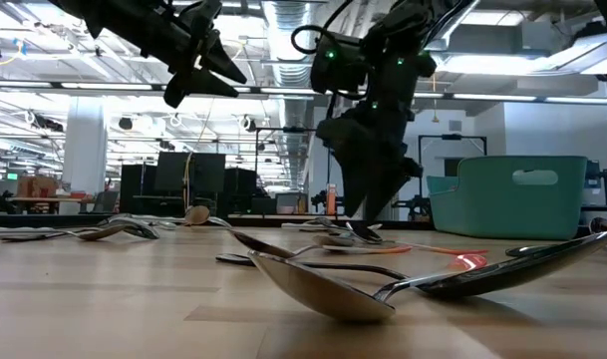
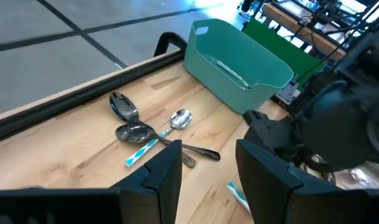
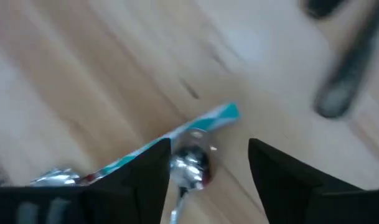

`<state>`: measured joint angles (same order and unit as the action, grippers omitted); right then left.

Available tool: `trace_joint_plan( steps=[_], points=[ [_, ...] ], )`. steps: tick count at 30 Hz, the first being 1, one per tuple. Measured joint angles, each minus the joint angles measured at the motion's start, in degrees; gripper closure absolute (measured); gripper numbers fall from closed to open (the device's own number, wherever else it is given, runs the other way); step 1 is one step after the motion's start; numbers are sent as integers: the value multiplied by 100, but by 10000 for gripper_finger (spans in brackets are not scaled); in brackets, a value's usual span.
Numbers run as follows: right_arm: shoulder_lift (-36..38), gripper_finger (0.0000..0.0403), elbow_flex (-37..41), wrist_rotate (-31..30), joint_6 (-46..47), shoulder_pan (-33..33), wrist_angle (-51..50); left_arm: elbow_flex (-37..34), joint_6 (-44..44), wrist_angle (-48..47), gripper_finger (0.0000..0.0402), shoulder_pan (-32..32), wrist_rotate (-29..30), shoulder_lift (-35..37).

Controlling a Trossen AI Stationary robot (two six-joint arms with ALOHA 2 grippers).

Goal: Sort silverware by color (type)
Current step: Put the orange spoon into the right transparent bin

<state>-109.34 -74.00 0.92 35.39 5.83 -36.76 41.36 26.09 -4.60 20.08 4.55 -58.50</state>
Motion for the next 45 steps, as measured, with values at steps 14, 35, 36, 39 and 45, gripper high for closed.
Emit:
trace_joint_plan(
  steps=[14, 35, 36, 39, 45],
  points=[
    [-418, 265, -4, 419, -566, -245, -166, 0, 62, -177, 264, -24, 35, 2],
    [-255, 388, -161, 190, -545, -346, -585, 0, 264, -396, 264, -20, 214, 2],
    [-194, 388, -223, 186, -544, -339, -642, 0, 277, -396, 264, -20, 215, 2],
    [18, 388, -455, 167, -543, -365, -907, 0, 302, -396, 264, -17, 239, 2],
    [626, 388, -753, 174, -517, -480, -1385, 0, 234, -424, 264, -9, 501, 2]
  ],
)
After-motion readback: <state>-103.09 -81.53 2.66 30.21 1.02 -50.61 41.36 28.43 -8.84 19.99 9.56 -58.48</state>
